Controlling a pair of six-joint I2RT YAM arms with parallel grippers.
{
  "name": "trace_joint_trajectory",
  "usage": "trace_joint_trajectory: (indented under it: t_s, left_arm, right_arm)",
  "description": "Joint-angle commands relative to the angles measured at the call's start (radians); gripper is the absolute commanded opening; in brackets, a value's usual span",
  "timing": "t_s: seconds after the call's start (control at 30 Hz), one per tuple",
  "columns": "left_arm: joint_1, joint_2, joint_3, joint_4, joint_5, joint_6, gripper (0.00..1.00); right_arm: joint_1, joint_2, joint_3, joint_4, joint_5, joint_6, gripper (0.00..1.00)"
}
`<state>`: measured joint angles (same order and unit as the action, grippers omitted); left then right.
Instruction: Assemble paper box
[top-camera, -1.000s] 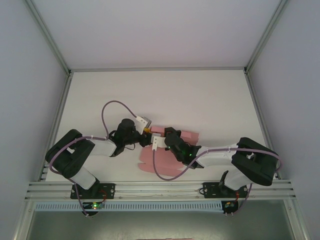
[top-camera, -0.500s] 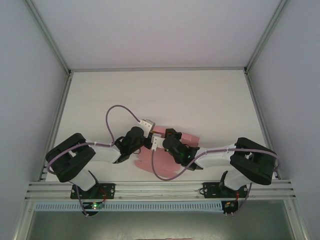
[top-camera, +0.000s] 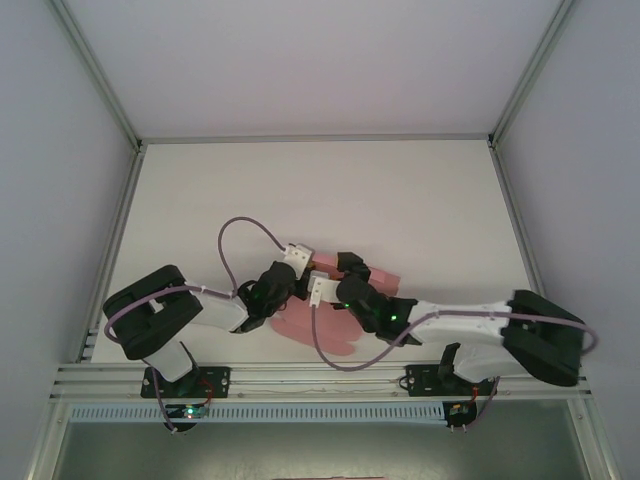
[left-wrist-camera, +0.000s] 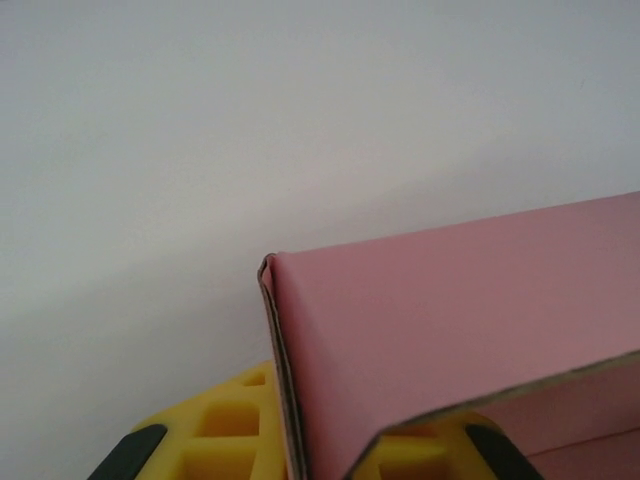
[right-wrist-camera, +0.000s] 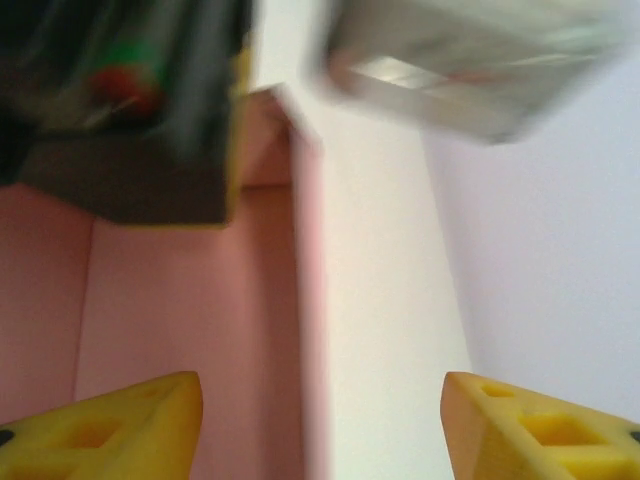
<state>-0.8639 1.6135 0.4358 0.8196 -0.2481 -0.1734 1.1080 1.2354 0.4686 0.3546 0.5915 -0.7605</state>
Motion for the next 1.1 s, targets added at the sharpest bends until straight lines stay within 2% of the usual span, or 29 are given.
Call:
trace_joint_trajectory:
  t_s: [0.0, 0.07, 0.13, 0.23, 0.27, 0.4, 0.43, 0.77, 1.0, 1.07]
  left_arm:
    - [-0.005, 0.03, -0.039, 0.084, -0.039, 0.102, 0.0]
    - [-0.009, 0.052, -0.058, 0.161, -0.045, 0.125, 0.0]
    - [-0.008, 0.081, -0.07, 0.239, -0.045, 0.157, 0.0]
    - [-0.01, 0.118, -0.061, 0.297, -0.031, 0.191, 0.0]
    - [-0.01, 0.126, -0.054, 0.303, -0.024, 0.194, 0.0]
    - [-0.014, 0.16, -0.04, 0.342, -0.008, 0.203, 0.0]
    - [-0.014, 0.163, -0.042, 0.349, -0.008, 0.207, 0.0]
    - [-0.018, 0.186, -0.037, 0.295, -0.045, 0.193, 0.04]
    - [-0.02, 0.22, -0.042, 0.268, -0.082, 0.154, 0.05]
    - [-0.02, 0.228, -0.049, 0.287, -0.075, 0.144, 0.13]
  right_arm:
    - [-0.022, -0.135, -0.016, -0.047, -0.084, 0.071, 0.66]
    - [-0.055, -0.208, -0.038, -0.048, -0.118, 0.089, 0.68]
    - [-0.112, -0.266, -0.048, -0.079, -0.204, 0.128, 0.68]
    - [-0.212, -0.297, -0.005, -0.145, -0.314, 0.268, 0.7]
    - [-0.26, -0.294, 0.023, -0.171, -0.371, 0.348, 0.71]
    - [-0.494, -0.204, 0.156, -0.281, -0.756, 0.636, 0.68]
    - [-0.516, -0.173, 0.184, -0.304, -0.786, 0.661, 0.67]
    - [-0.498, 0.085, 0.335, -0.464, -0.821, 0.644, 0.6]
    - [-0.485, 0.138, 0.335, -0.519, -0.848, 0.638, 0.58]
    - [-0.482, 0.161, 0.343, -0.541, -0.837, 0.648, 0.56]
